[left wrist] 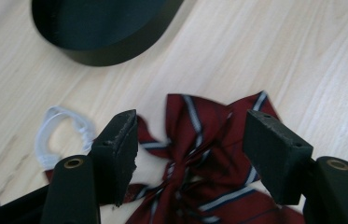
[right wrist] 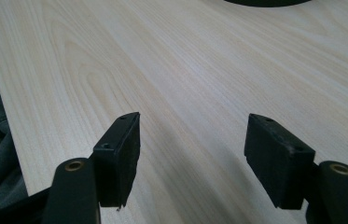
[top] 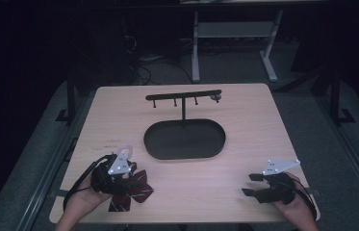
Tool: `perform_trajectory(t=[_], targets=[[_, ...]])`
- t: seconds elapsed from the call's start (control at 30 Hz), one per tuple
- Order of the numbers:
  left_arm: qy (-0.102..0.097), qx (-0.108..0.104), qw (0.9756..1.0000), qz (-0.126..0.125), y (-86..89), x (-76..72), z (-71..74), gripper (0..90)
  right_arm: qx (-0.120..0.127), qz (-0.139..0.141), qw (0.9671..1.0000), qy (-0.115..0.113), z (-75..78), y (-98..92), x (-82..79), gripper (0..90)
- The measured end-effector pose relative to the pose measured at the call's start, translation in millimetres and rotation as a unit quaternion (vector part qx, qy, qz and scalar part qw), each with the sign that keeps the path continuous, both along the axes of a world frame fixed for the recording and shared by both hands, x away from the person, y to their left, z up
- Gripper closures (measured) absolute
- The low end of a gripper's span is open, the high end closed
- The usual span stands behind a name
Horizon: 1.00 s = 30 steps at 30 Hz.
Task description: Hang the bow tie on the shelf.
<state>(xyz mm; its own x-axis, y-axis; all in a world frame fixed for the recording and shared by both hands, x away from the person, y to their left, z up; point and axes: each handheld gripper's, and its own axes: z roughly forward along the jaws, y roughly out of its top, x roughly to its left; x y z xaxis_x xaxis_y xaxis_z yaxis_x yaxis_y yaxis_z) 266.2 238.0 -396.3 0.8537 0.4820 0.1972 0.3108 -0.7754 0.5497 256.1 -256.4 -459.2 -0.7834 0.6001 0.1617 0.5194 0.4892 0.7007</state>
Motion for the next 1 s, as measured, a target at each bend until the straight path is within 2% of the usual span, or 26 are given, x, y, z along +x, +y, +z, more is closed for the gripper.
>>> perform_trajectory(t=[0.17, 0.43, 0.6, 0.73, 0.87, 0.9, 1.0], targets=[[0.002, 0.000, 1.0000, 0.004, 9.4, 7.5, 8.1, 37.4, -0.001, 0.004, 1.0000, -0.007, 0.9, 0.9, 0.4, 35.4], [0.003, 0.026, 0.9996, 0.009, 16.7, 24.3, 14.2, 38.4, -0.004, 0.005, 1.0000, -0.008, 1.7, 0.8, -0.2, 35.4], [0.013, 0.032, 0.9993, 0.012, 20.3, 34.6, 12.9, 39.2, -0.005, 0.007, 0.9999, -0.009, 2.3, 1.5, -1.0, 35.4], [0.031, 0.038, 0.9987, 0.012, 26.7, 45.8, 10.1, 40.9, -0.005, 0.007, 0.9999, -0.012, 3.1, 0.4, -0.9, 35.5], [0.038, 0.036, 0.9986, 0.012, 30.5, 52.3, 9.2, 41.9, -0.004, 0.006, 0.9999, -0.010, 2.4, 0.6, -0.5, 35.4], [0.044, 0.038, 0.9982, 0.015, 31.7, 55.4, 8.2, 41.9, -0.006, 0.006, 0.9999, -0.010, 2.4, 0.6, -0.4, 35.4], [0.048, 0.046, 0.9977, 0.012, 33.5, 61.5, 6.3, 43.9, -0.003, 0.006, 0.9999, -0.010, 2.5, 1.6, 0.3, 35.5]])
